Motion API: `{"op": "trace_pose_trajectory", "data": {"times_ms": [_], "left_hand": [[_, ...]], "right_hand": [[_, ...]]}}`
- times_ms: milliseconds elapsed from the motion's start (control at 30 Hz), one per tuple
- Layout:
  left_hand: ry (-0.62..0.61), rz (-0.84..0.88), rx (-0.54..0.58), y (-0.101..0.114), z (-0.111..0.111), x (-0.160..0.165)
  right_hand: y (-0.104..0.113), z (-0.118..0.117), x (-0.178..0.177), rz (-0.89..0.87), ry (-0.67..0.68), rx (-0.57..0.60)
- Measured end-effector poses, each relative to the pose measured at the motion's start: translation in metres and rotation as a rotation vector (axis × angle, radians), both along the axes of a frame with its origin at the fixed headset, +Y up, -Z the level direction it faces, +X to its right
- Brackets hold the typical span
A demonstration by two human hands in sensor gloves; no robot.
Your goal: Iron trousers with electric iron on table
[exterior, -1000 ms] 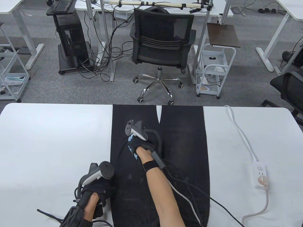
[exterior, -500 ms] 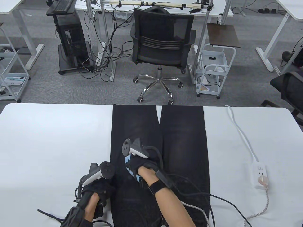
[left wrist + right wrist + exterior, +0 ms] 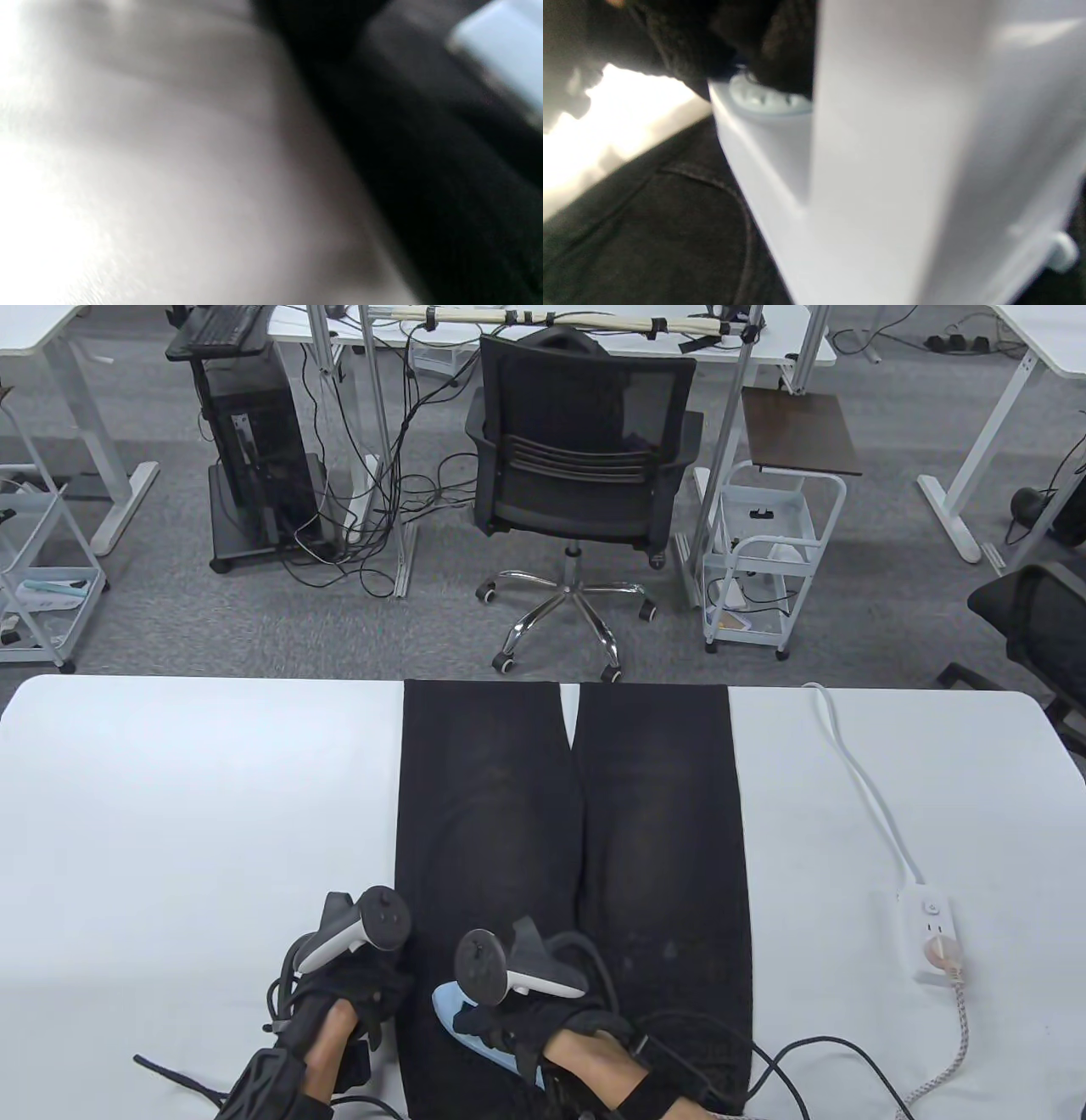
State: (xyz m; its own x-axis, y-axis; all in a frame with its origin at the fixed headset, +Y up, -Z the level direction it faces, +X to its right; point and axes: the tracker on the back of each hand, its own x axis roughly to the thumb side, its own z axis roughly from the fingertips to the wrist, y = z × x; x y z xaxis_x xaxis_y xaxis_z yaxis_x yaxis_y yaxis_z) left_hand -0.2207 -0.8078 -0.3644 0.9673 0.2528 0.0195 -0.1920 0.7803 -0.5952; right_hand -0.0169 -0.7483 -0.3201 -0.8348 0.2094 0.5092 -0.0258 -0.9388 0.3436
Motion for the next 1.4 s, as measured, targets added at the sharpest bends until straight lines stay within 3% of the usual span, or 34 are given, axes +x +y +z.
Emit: {"op": "trace_pose_trajectory", "data": {"times_ms": [133,300,433,500,633,667,833,900,1100,1400], "left_hand": [[0.011,-0.017,0.062,0.005,0.000,-0.004],[0.092,0.017,0.273,0.042,-0.019,-0.001],[0.039,0.102,0.337,0.065,-0.039,0.031],[-0.061,0.107,0.341,0.069,-0.052,0.067],[-0.253,0.059,0.257,0.055,-0.068,0.126],[-0.316,0.049,0.190,0.044,-0.071,0.145],[-0.476,0.020,-0.018,0.000,-0.074,0.179],[-0.493,-0.012,-0.101,-0.013,-0.068,0.182],[-0.535,-0.001,-0.081,-0.016,-0.041,0.181],[-0.647,-0.074,-0.107,-0.021,0.040,0.192]], "right_hand": [[0.018,0.006,0.040,-0.145,-0.013,0.053],[0.041,0.004,0.131,-0.253,-0.122,0.140],[0.040,-0.004,0.190,-0.376,-0.267,0.192],[0.036,-0.007,0.216,-0.471,-0.362,0.215],[0.036,-0.007,0.238,-0.533,-0.444,0.262],[0.035,-0.007,0.242,-0.544,-0.463,0.277],[0.028,-0.010,0.248,-0.524,-0.477,0.252],[0.028,-0.011,0.247,-0.509,-0.480,0.252],[0.028,-0.011,0.250,-0.500,-0.491,0.248],[0.028,-0.010,0.254,-0.498,-0.509,0.240]]}}
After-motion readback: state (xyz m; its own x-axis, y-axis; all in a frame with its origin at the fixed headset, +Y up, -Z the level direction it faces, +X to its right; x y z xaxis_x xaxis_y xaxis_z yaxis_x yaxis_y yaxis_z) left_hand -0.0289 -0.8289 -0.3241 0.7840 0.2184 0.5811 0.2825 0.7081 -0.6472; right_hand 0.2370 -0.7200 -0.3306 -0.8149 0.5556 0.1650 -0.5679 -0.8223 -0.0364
